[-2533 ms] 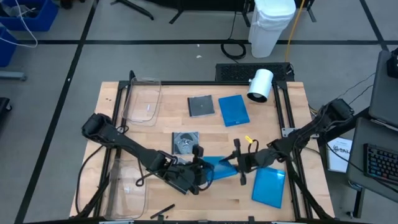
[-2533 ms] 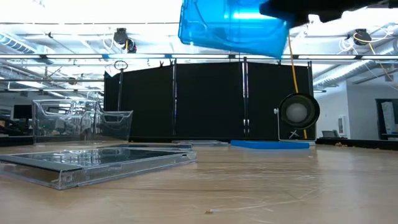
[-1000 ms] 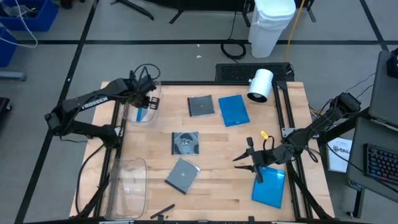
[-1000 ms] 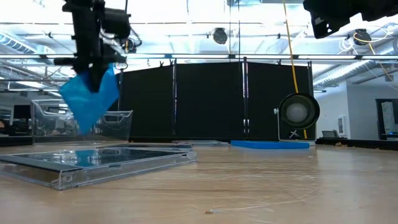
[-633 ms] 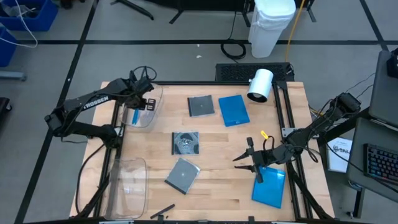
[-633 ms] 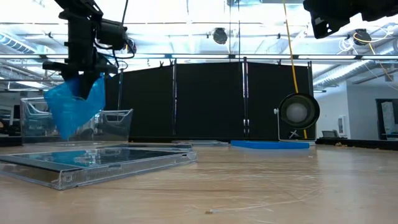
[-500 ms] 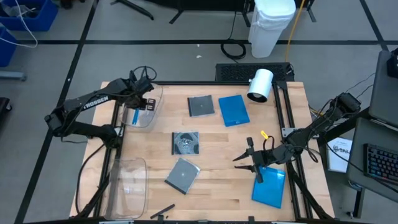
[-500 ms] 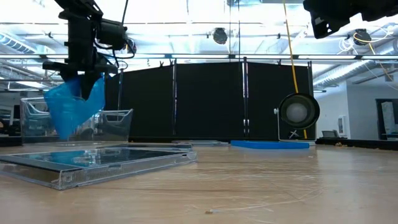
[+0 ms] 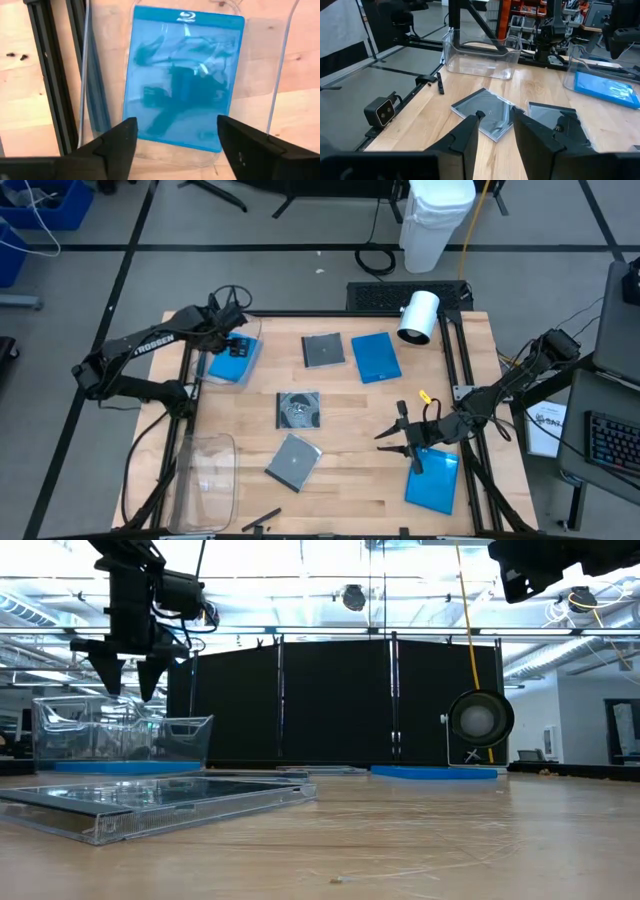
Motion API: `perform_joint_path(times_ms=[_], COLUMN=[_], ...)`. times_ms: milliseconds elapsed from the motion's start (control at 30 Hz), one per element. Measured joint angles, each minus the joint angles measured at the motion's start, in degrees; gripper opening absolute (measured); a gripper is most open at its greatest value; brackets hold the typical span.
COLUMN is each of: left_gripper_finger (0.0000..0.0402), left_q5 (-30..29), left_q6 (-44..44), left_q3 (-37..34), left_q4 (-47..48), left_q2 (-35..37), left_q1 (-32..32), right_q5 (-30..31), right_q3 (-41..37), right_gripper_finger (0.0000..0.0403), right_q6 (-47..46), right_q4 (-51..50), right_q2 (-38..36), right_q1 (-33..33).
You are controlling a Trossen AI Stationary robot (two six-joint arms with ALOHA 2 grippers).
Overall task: Pick & place jewel cases by type
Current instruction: Put the top blue CD case into the top transparent bin
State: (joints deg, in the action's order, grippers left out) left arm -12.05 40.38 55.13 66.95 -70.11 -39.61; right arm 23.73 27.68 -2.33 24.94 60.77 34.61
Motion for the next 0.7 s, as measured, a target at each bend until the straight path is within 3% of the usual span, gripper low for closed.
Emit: perform_joint_path(times_ms=[167,267,500,600,700], left_gripper_finger=[0.0302,0.0307,0.0308,0.0308,0.0308], left_q5=[2.4,3.9,1.3,0.1,0.6], left_q6=[-0.6,-4.5,-16.4,-19.9,-22.8], left_q3=[3.0,5.3,4.3,2.4,1.7], left_q4=[-0.6,-4.7,-34.7,-47.9,-54.1], left_q2=[0.0,0.3,5.0,5.0,2.6], left_q1=[0.5,3.8,21.2,28.8,34.5], right_q5=[0.0,0.0,0.2,5.2,14.9], right_q3=[0.0,0.0,0.0,0.0,0.0], right_gripper_finger=[0.0116,0.0116,0.0116,0.0116,0.0116], right_q6=[0.0,0.0,-1.1,-4.2,-5.1], right_q4=[0.0,-0.1,-3.4,-7.5,-14.0], right_q2=[0.0,0.0,-0.2,-1.6,-3.4], right_q1=[0.0,0.0,0.0,-0.2,-2.2])
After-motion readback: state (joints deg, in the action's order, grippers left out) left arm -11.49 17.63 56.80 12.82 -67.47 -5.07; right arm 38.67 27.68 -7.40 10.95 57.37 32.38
